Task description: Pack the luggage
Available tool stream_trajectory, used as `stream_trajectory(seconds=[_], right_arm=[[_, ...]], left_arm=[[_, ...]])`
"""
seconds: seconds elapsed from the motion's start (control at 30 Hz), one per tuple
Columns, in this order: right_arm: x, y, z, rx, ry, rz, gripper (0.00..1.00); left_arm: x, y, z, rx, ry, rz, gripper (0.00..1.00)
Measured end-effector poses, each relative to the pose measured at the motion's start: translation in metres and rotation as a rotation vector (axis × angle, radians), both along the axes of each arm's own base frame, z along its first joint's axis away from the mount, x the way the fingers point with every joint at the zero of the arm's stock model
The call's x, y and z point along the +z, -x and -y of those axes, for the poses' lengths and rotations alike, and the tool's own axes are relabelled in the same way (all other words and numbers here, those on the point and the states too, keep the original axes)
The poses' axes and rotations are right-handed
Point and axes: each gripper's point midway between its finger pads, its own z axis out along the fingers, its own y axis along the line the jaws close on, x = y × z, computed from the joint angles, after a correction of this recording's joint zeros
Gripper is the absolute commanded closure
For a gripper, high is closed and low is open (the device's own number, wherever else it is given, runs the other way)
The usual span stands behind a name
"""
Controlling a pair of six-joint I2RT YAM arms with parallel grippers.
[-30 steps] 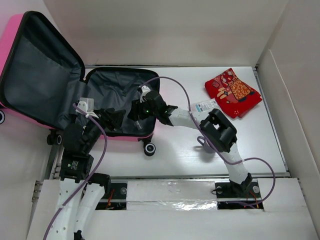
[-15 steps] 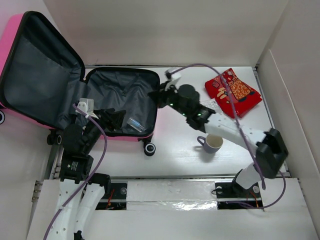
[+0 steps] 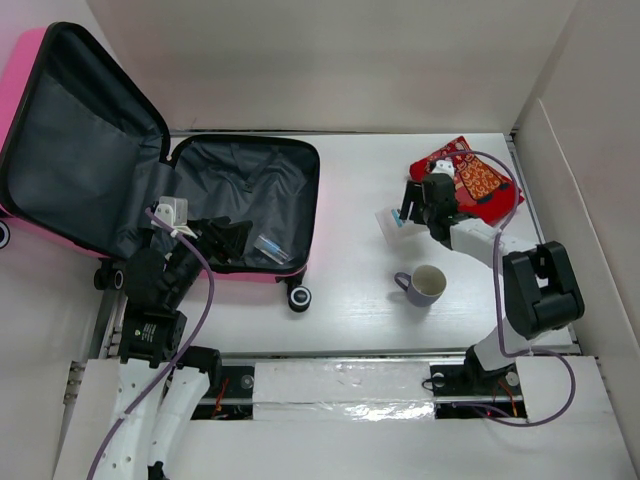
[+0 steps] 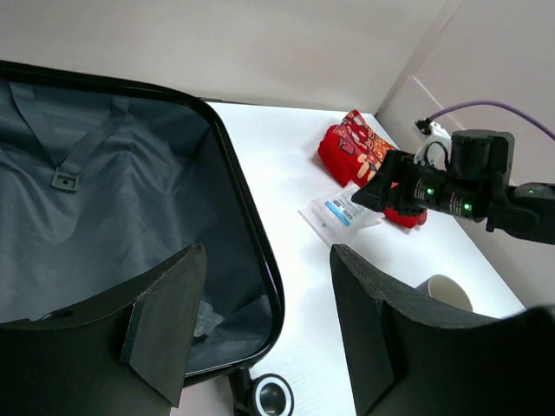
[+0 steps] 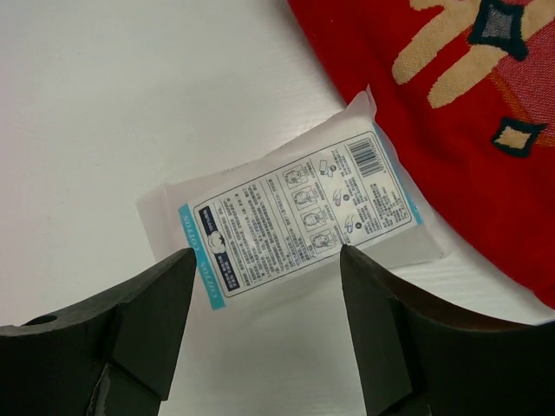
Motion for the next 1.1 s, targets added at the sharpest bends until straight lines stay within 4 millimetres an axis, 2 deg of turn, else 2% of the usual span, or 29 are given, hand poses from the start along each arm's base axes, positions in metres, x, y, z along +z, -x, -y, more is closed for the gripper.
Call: stream_trajectory(seconds=[0.07,0.1,0.13,0.2,0.27,0.47,0.53,0.57,0.6,0.7,0.73,0.83,0.87,0.97,1.1], right_arm=[[-0.008,-0.001,0.001,0.003,-0.009,-0.02,0.3],[-0.014,-0.001,0.001,0.007,-0.01,-0.036,0.41],[-0.021,-0.001,0.002,0.01,-0.009,-0.056,0.44],[-0.034,-0.002,0.003,0.008,-0.011,-0.094,0.38],[-0.042,-0.003,0.002,0.012,-0.014,-0.118,0.38],[-0.039,-0.016,-0.007,0.033,-0.015,-0.143,0.33],[-0.041,-0.014,-0.014,0.05,-0.003,-0.156,0.29],[-0.041,-0.012,-0.018,0.063,0.006,-0.164,0.2],[-0.041,-0.01,-0.022,0.072,0.015,-0.17,0.16],[-0.042,-0.004,-0.036,0.12,0.044,-0.192,0.17],[-0.043,-0.004,-0.04,0.139,0.049,-0.199,0.2],[-0.05,-0.007,-0.053,0.181,0.059,-0.215,0.49],[-0.054,-0.008,-0.055,0.189,0.06,-0.222,0.69],[-0.048,-0.016,-0.063,0.203,0.049,-0.203,0.92],[-0.045,-0.012,-0.069,0.215,0.057,-0.19,0.99]], left_arm=[[0.0,0.0,0.0,0.0,0.0,0.0,0.44],[0.0,0.0,0.0,0.0,0.0,0.0,0.44],[0.0,0.0,0.0,0.0,0.0,0.0,0.44],[0.0,0.0,0.0,0.0,0.0,0.001,0.44],[0.0,0.0,0.0,0.0,0.0,0.001,0.44],[0.0,0.0,0.0,0.0,0.0,0.002,0.44],[0.0,0.0,0.0,0.0,0.0,0.002,0.44],[0.001,0.001,0.0,0.0,0.0,0.003,0.44],[0.001,0.001,0.0,0.0,0.001,0.004,0.44],[0.002,0.001,0.0,0.0,0.001,0.007,0.44],[0.002,0.002,0.0,0.0,0.001,0.008,0.44],[0.002,0.002,0.0,0.0,0.001,0.007,0.44],[0.002,0.002,0.0,0.001,0.001,0.008,0.44],[0.002,0.002,0.0,0.001,0.001,0.008,0.44],[0.002,0.002,0.0,0.0,0.001,0.008,0.44]])
